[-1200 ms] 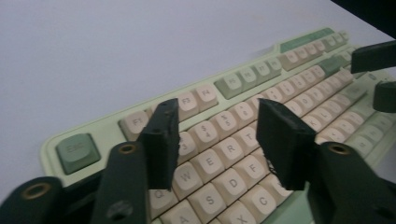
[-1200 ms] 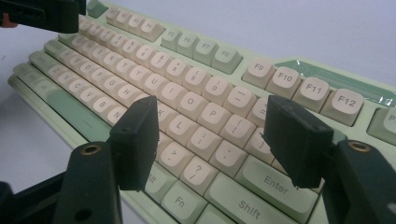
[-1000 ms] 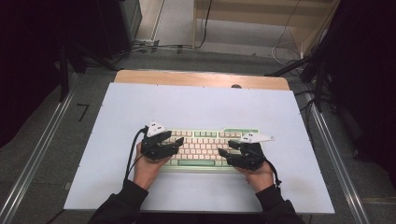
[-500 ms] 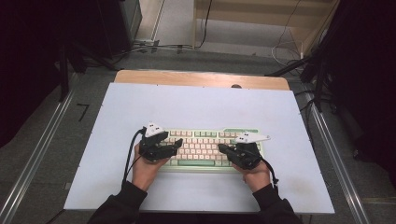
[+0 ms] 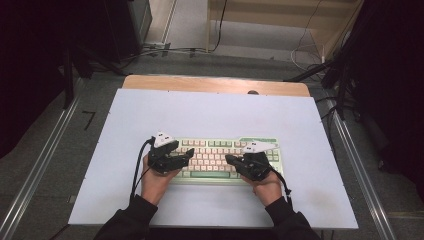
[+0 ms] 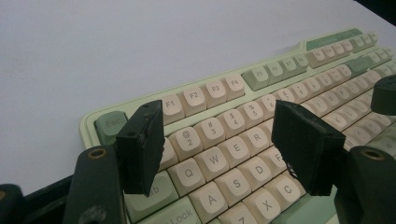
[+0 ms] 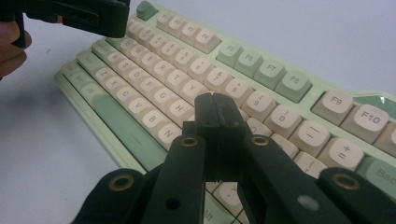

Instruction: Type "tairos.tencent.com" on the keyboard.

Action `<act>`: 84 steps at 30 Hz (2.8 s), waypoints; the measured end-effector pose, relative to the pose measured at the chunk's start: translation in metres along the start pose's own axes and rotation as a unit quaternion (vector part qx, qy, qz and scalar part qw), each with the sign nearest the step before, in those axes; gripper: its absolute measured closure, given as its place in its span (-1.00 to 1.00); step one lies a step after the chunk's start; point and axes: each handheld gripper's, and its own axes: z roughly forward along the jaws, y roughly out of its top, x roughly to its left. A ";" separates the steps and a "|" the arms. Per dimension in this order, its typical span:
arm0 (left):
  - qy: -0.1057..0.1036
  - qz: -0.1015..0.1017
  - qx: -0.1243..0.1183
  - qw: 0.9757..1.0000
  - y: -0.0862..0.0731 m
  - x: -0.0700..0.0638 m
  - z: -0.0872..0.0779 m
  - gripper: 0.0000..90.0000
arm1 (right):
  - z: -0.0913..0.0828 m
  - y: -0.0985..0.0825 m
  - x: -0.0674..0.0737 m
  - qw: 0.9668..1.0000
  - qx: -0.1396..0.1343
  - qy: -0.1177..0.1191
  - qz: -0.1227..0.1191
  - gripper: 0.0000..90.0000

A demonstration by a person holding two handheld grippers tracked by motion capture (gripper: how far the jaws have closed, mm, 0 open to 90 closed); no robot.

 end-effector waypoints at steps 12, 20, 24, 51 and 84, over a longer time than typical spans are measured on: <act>-0.001 -0.001 0.000 1.000 -0.001 0.000 0.000 -0.22 | 0.008 0.003 0.006 1.000 0.005 0.008 -0.010 0.94; -0.002 -0.002 0.001 1.000 -0.001 -0.001 0.001 -0.22 | 0.011 0.003 0.008 1.000 0.009 0.011 -0.012 0.94; -0.003 -0.002 0.002 1.000 -0.001 -0.001 0.001 -0.22 | 0.012 0.002 0.009 1.000 0.011 0.011 -0.012 0.94; -0.004 0.001 0.005 1.000 -0.001 -0.001 0.001 -0.22 | 0.031 -0.003 0.020 0.999 0.038 0.023 -0.026 0.94; -0.094 0.016 0.002 0.995 0.003 -0.015 0.017 1.00 | -0.017 -0.005 -0.019 0.999 -0.006 -0.028 0.030 -0.13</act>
